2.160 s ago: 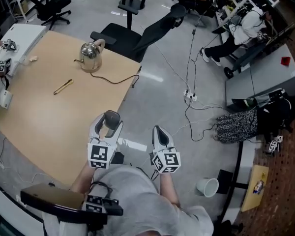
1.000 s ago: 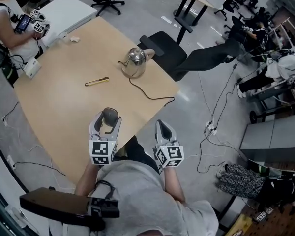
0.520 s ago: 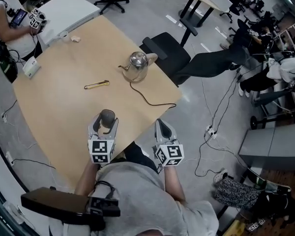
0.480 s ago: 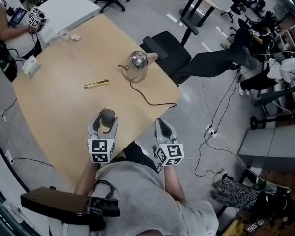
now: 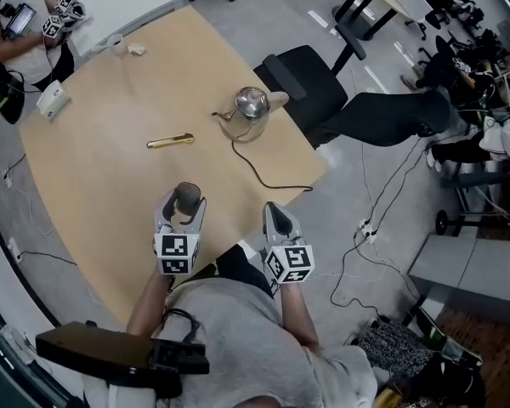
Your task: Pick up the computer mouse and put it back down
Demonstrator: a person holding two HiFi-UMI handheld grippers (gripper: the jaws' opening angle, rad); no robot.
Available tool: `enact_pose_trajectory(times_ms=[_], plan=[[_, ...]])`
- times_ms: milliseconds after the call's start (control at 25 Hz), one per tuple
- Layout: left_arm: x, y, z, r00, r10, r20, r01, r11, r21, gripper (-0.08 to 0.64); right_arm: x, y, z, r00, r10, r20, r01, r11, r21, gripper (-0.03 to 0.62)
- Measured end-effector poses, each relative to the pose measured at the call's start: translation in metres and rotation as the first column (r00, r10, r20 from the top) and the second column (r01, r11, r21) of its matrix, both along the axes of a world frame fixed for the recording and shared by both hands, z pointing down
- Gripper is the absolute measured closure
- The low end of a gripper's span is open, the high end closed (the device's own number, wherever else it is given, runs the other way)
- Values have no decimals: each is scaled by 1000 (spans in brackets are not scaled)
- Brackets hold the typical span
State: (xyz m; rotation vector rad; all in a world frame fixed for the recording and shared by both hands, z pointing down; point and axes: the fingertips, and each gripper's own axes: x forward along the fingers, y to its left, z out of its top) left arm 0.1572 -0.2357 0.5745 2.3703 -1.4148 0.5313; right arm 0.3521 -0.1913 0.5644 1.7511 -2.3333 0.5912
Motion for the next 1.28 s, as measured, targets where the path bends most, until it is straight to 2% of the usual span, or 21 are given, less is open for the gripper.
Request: enact_pose_trajectory(times_ms=[640, 880, 1280], plan=[[-3, -57, 95, 991, -60, 115, 77, 986, -148, 256, 5, -56, 29, 997, -75, 18, 76, 994, -82, 586], [-7, -72, 124, 983, -61, 176, 96, 975, -202, 255, 6, -66, 34, 996, -87, 17, 88, 991, -100, 585], [-4, -90, 162, 978, -35, 208, 89, 961, -260, 256, 4, -75, 39, 995, -94, 20, 96, 989, -116, 586]])
